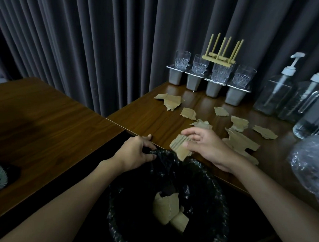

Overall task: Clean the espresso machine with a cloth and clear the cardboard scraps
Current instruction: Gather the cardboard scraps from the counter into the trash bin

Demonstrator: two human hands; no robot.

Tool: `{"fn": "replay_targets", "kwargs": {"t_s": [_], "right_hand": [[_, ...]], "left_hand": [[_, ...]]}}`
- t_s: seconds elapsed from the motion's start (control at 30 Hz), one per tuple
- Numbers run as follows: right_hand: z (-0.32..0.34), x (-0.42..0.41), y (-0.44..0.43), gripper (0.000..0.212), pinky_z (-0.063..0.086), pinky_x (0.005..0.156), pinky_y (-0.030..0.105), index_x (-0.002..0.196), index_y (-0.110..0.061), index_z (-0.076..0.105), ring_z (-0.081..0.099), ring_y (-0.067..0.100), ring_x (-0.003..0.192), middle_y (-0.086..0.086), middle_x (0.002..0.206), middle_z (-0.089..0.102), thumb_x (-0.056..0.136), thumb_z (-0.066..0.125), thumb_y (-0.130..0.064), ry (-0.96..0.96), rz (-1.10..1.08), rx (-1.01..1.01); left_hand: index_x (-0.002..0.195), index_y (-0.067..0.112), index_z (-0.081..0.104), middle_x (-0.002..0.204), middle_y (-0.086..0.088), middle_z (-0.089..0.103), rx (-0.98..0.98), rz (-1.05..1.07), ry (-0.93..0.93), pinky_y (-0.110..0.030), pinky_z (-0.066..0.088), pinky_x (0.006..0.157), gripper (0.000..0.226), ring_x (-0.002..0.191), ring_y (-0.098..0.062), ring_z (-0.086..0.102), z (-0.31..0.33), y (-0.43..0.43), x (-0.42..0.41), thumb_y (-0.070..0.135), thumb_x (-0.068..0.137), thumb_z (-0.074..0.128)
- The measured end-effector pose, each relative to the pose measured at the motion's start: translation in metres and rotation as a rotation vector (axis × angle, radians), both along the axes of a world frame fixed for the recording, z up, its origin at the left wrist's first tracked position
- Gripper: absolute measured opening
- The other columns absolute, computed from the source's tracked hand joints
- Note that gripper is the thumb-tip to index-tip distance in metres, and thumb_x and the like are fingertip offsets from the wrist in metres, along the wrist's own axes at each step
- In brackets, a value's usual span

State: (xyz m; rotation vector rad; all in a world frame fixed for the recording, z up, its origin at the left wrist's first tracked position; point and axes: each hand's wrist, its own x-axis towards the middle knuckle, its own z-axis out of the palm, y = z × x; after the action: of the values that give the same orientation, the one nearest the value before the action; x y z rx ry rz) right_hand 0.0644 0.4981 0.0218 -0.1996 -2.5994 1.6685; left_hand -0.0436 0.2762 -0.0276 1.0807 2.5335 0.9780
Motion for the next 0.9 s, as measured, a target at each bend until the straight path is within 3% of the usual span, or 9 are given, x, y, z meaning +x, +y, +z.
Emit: {"fn": "replay_targets", "kwargs": {"t_s": [0.1,0.23,0.33,0.5,0.63,0.77,0.83,0.9], "right_hand": [[-0.002,0.000,0.000,0.035,0.053,0.092,0.027,0.126,-0.017,0.058,0.066,0.011,0.102,0.003,0.109,0.069,0.092,0.065,-0.015,-0.067,0.099,0.096],[-0.011,-0.020,0.022,0.040,0.042,0.107,0.035,0.135,-0.019,0.051,0.051,0.012,0.124,-0.001,0.132,0.056,0.096,0.058,-0.018,-0.022,-0.070,0.343],[-0.016,-0.036,0.039,0.055,0.039,0.104,0.033,0.148,-0.022,0.035,0.038,0.020,0.136,0.001,0.151,0.037,0.097,0.056,-0.023,-0.109,-0.116,0.531],[-0.022,-0.045,0.047,0.064,0.039,0.106,0.040,0.152,-0.021,0.022,0.041,0.026,0.134,0.005,0.154,0.033,0.097,0.054,-0.025,-0.276,-0.134,0.522],[-0.024,-0.044,0.047,0.054,0.027,0.110,0.044,0.146,-0.026,0.034,0.039,0.021,0.135,-0.001,0.146,0.044,0.096,0.055,-0.028,-0.129,-0.215,0.805],[-0.027,-0.050,0.054,0.051,0.028,0.109,0.043,0.144,-0.026,0.039,0.039,0.024,0.136,-0.001,0.147,0.044,0.095,0.054,-0.026,-0.147,-0.231,0.844],[-0.031,-0.053,0.057,0.028,0.033,0.100,0.040,0.121,-0.032,0.057,0.050,0.025,0.122,-0.001,0.128,0.059,0.095,0.052,-0.023,-0.110,-0.297,0.866],[-0.032,-0.055,0.059,0.021,0.036,0.095,0.039,0.106,-0.033,0.061,0.052,0.025,0.114,-0.003,0.120,0.060,0.094,0.051,-0.019,0.002,-0.410,0.881]], "left_hand": [[0.112,0.026,0.075,0.154,-0.007,0.046,-0.001,0.001,-0.006,-0.020,0.028,0.109,0.025,0.145,-0.010,0.036,-0.001,-0.001,-0.005,0.022,0.088,0.076],[0.113,0.026,0.075,0.153,-0.005,0.048,0.003,0.013,0.008,-0.019,0.028,0.109,0.025,0.144,-0.009,0.037,-0.005,0.000,-0.007,0.022,0.088,0.076],[0.113,0.027,0.075,0.153,-0.002,0.047,0.001,0.029,0.006,-0.024,0.031,0.114,0.026,0.143,-0.010,0.040,-0.007,0.000,-0.009,0.023,0.087,0.076],[0.113,0.029,0.075,0.154,0.001,0.047,-0.015,0.044,0.001,-0.029,0.033,0.117,0.028,0.141,-0.012,0.043,-0.009,0.001,-0.013,0.025,0.086,0.078],[0.114,0.028,0.074,0.153,0.003,0.047,-0.026,0.038,0.003,-0.026,0.032,0.115,0.028,0.141,-0.010,0.043,-0.010,0.001,-0.015,0.026,0.086,0.077],[0.117,0.026,0.074,0.154,0.004,0.047,-0.033,0.037,-0.007,-0.023,0.031,0.113,0.030,0.141,-0.010,0.043,-0.010,0.001,-0.017,0.026,0.087,0.077],[0.116,0.027,0.074,0.154,0.004,0.047,-0.034,0.032,-0.009,-0.023,0.031,0.112,0.029,0.141,-0.009,0.043,-0.008,0.000,-0.017,0.026,0.087,0.077],[0.113,0.029,0.074,0.153,0.005,0.047,-0.030,0.022,-0.010,-0.023,0.031,0.112,0.027,0.140,-0.008,0.044,-0.008,0.000,-0.018,0.026,0.087,0.077]]}}
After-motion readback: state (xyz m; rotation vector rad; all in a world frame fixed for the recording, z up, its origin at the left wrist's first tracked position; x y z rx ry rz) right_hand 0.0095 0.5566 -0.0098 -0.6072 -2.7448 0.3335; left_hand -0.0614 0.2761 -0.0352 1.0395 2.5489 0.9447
